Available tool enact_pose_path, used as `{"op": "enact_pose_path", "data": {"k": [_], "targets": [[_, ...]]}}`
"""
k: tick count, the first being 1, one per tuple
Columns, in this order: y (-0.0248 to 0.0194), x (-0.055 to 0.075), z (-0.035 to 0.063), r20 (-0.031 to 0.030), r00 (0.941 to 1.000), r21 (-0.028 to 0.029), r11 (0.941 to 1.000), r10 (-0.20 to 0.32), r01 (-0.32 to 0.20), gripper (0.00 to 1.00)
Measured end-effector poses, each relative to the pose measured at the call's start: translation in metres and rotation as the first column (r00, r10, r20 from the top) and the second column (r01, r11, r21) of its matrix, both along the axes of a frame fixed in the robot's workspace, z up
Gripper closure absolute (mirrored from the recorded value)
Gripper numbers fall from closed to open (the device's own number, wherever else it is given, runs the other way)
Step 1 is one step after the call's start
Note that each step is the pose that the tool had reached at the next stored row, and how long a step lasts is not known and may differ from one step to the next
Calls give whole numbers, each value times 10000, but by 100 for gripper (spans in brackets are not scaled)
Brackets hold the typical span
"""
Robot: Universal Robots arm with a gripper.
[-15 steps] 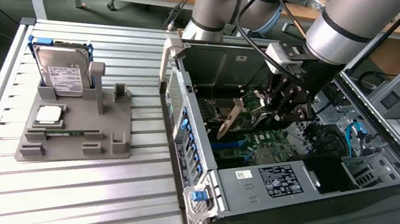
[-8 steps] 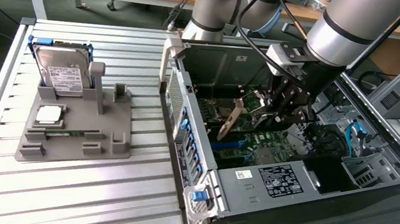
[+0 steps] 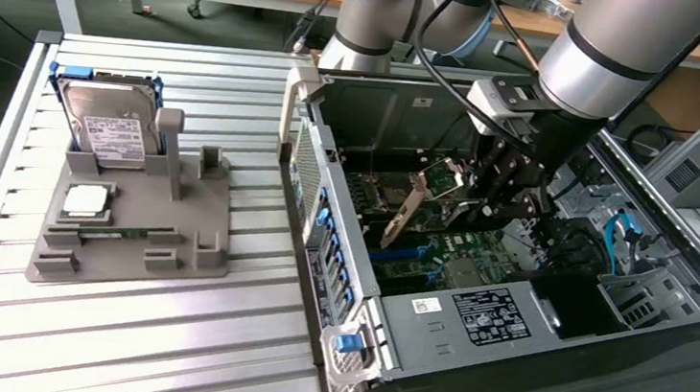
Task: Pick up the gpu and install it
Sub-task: 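Insert the gpu into the slot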
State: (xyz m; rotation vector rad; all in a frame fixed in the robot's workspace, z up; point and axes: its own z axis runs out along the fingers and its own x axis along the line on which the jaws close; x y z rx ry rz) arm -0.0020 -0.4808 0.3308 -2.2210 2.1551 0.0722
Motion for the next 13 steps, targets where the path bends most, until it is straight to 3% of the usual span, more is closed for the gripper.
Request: {"op": "enact_pose_path", "data": {"k": [13], "targets": [[-49, -2, -5, 0, 10000, 7, 10000, 1, -1, 73]]}}
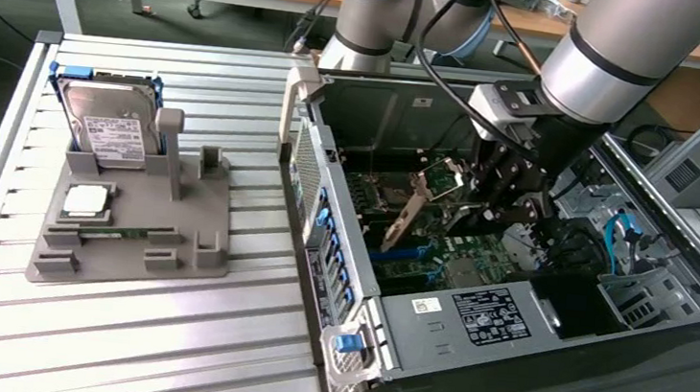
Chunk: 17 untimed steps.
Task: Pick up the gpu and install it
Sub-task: 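Insert the gpu into the slot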
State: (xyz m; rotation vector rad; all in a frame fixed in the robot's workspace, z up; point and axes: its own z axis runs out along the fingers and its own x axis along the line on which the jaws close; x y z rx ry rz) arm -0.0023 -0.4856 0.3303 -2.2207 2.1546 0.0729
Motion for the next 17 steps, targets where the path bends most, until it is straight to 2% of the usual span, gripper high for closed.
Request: {"op": "enact_pose_path", "data": {"k": [17], "targets": [[-1, -32, -79, 0, 10000, -1, 10000, 3, -3, 73]]}}
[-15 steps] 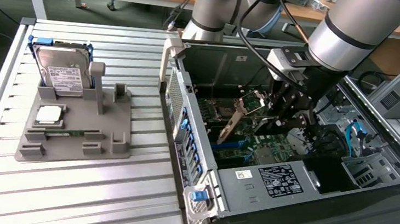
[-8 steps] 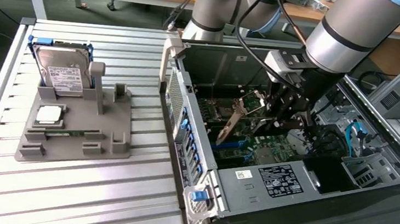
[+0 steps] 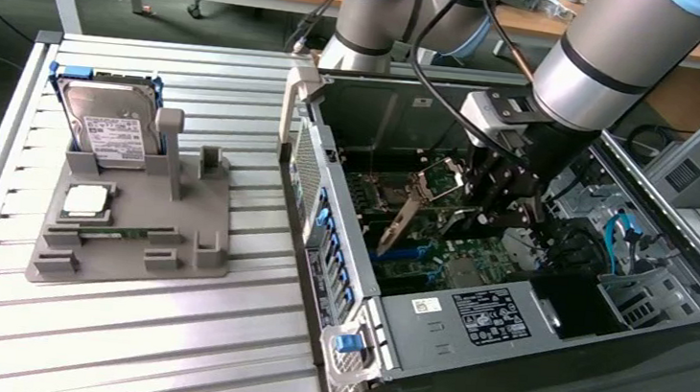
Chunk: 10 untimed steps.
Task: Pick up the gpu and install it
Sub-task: 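Insert the gpu into the slot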
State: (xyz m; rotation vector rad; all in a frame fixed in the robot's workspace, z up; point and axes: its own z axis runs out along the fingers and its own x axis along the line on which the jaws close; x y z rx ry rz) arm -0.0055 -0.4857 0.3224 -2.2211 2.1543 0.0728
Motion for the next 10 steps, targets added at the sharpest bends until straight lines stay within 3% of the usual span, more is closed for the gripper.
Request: {"op": "enact_pose_path", "data": {"k": [7, 10], "targets": [[0, -78, -29, 0, 10000, 0, 10000, 1, -1, 73], [20, -124, -38, 0, 10000, 0, 10000, -20, 20, 73]]}}
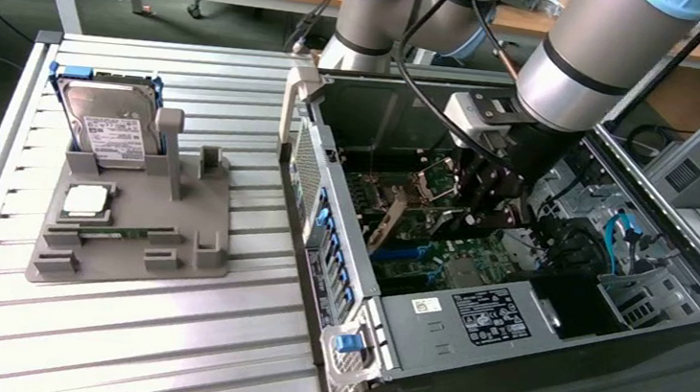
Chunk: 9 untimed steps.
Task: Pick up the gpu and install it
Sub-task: 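Insert the gpu into the slot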
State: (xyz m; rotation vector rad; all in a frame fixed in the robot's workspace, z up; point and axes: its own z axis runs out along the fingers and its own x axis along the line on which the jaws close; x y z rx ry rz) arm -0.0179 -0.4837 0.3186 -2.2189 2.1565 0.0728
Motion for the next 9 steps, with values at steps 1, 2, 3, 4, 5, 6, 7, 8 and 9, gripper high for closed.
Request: {"op": "enact_pose_path", "data": {"k": [1, 2, 3, 4, 5, 6, 7, 8, 9], "targets": [[23, -1, -8, 0, 10000, 0, 10000, -43, 43, 73], [44, -1, -13, 0, 10000, 0, 10000, -65, 65, 73], [58, -1, -17, 1, 10000, 0, 10000, -73, 73, 73], [70, -1, -21, 0, 10000, 0, 10000, -79, 79, 73], [79, 0, -27, 0, 10000, -4, 10000, -79, 79, 73], [83, -1, -31, 0, 10000, -22, 10000, -80, 80, 73], [83, -1, -36, 1, 10000, -44, 10000, -81, 81, 73], [83, -1, -40, 1, 10000, -75, 9999, -80, 80, 73], [84, -1, -43, 0, 10000, -117, 9999, -81, 81, 73]]}}
